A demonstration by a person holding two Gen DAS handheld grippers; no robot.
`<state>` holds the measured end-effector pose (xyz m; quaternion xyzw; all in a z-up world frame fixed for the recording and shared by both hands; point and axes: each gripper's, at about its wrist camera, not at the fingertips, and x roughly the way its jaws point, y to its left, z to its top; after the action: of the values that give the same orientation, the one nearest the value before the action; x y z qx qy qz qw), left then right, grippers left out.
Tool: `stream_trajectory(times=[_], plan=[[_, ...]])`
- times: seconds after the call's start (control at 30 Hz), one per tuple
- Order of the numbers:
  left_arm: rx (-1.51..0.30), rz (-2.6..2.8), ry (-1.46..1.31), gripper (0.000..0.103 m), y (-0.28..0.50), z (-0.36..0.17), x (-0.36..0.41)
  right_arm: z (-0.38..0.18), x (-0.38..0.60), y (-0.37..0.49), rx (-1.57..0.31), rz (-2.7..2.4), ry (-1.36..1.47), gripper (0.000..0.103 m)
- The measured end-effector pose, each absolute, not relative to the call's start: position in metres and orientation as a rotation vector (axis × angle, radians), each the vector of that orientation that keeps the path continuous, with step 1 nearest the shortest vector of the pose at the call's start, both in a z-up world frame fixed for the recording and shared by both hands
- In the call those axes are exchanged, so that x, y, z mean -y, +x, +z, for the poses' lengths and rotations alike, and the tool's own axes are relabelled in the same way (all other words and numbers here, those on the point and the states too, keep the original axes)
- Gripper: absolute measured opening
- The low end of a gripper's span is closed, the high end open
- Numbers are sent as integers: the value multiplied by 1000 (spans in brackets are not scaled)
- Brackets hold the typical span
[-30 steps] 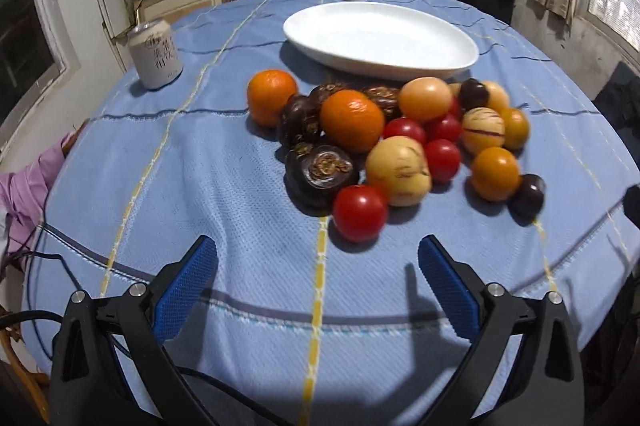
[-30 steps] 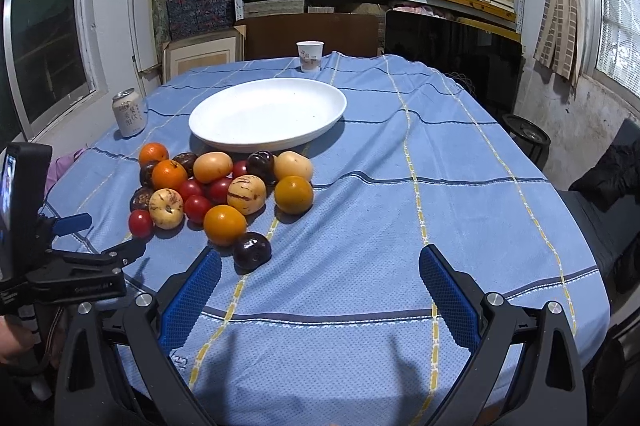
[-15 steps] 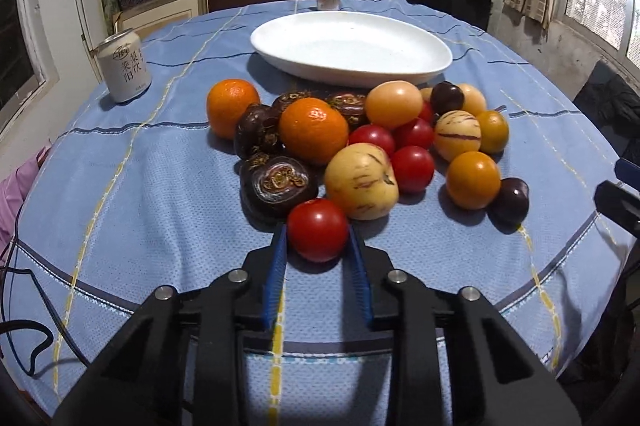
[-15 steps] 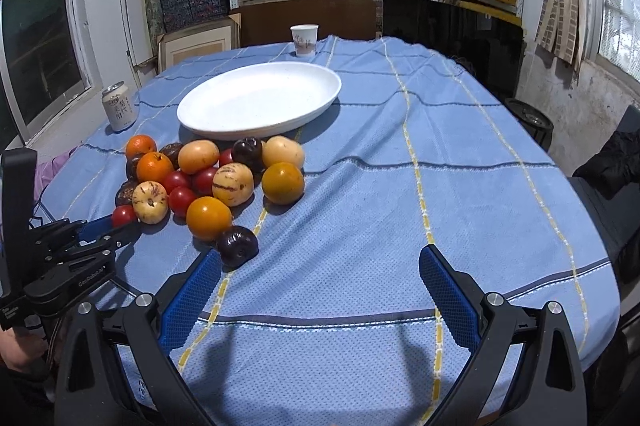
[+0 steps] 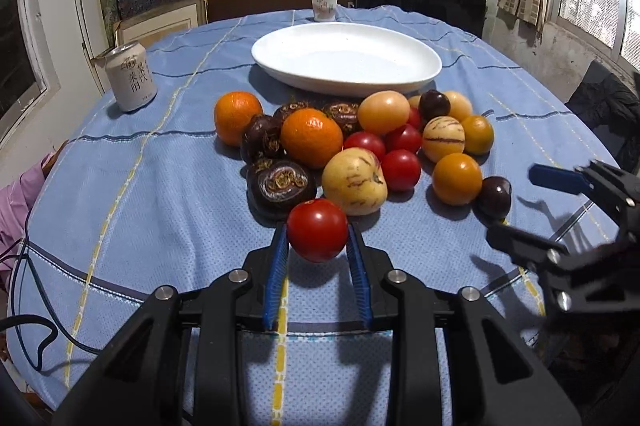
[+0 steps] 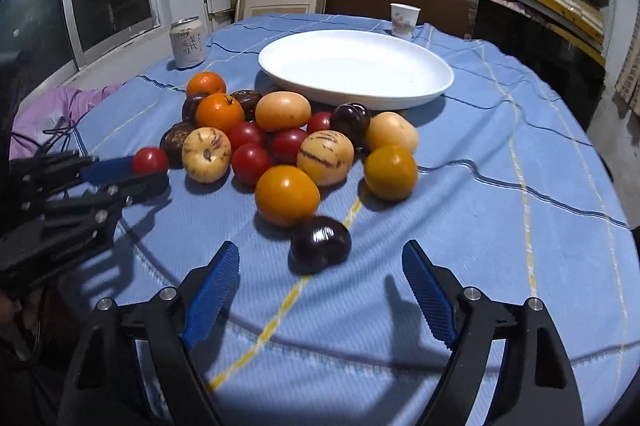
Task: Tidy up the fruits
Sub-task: 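Grasp a red cherry tomato with the left tool while the right tool grasps a dark plum, then carry tomato and plum to the white plate and release both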
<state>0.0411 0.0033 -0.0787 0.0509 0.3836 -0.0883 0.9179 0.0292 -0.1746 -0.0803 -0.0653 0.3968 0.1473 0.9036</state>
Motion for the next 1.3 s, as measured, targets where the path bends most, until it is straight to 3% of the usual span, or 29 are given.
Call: stream_trajectory(times=[0.03,0.07,0.1,0.47,1.3], plan=[[-789,-179,106,29,41,-79,-4,-82,174,33,-830,299,-138,68],[-788,-176,108,29,41,-80,-4,-86,173,39,-857,292,-145,48],[-784,-173,112,29,40,-79,-4,-90,175,43,-879,294,-139,43],[-794,-170,112,29,41,-82,-4,-89,175,37,-863,304,-125,33],[-747,-172,60,29,29,-67,-22,-77,205,18,-823,310,-27,33]])
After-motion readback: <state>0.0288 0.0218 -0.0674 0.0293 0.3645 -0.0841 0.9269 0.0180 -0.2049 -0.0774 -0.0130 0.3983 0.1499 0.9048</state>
